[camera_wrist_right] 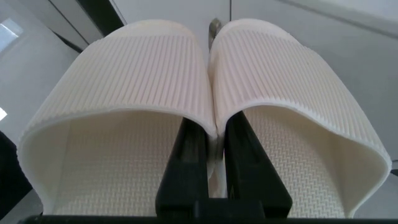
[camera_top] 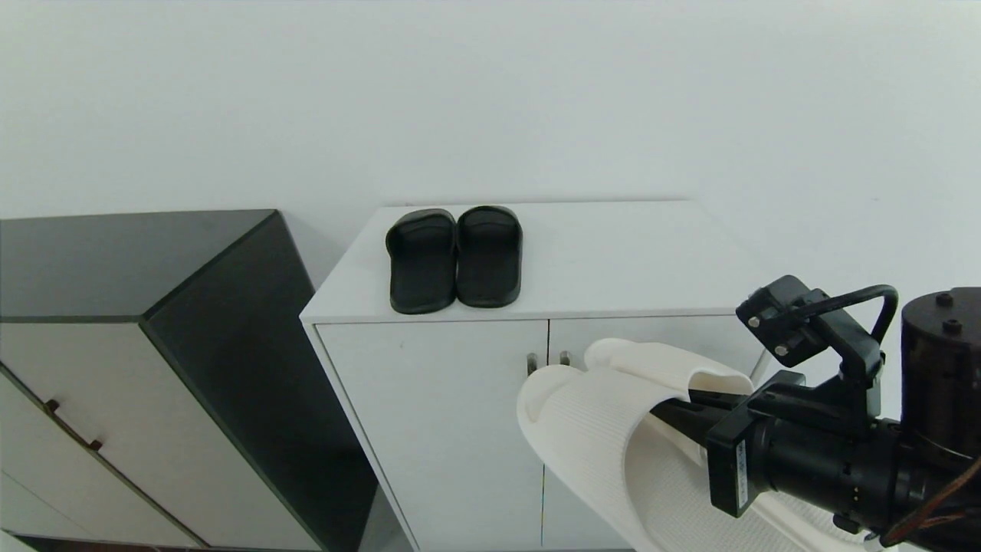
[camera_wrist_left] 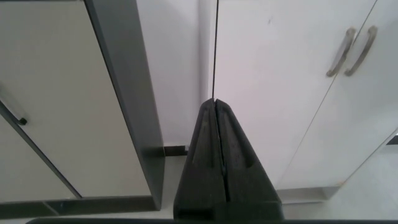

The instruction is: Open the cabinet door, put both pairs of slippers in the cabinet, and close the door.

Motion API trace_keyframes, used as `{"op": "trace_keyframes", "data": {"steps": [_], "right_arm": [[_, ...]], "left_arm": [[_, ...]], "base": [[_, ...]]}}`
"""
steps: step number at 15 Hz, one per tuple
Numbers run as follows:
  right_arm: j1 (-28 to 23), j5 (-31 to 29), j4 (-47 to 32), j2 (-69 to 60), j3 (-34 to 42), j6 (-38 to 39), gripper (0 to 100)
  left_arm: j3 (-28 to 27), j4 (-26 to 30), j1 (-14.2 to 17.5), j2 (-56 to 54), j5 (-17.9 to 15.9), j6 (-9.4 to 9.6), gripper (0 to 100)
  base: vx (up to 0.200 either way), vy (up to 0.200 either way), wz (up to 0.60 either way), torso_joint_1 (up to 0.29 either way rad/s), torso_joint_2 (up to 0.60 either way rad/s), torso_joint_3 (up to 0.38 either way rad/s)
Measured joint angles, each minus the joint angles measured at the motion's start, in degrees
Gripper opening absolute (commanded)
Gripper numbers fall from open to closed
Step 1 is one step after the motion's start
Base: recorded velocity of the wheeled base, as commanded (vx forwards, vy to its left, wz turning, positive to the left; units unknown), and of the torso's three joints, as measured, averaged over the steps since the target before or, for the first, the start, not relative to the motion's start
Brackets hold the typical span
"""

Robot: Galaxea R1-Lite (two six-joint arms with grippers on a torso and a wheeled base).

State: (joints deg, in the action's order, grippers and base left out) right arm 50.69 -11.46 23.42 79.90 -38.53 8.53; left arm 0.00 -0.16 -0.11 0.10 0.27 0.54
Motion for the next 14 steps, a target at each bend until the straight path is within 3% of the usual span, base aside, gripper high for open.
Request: {"op": "trace_keyframes", "data": {"steps": [14], "right_arm": [[0.0,0.0,1.1,-0.3,2.1,-1.4,0]], "left_arm": [[0.0,0.0,0.0,0.0,0.0,-0.10,100]], "base": [[0.000,0.000,0.00,-0.164,0.49,0.322]]}}
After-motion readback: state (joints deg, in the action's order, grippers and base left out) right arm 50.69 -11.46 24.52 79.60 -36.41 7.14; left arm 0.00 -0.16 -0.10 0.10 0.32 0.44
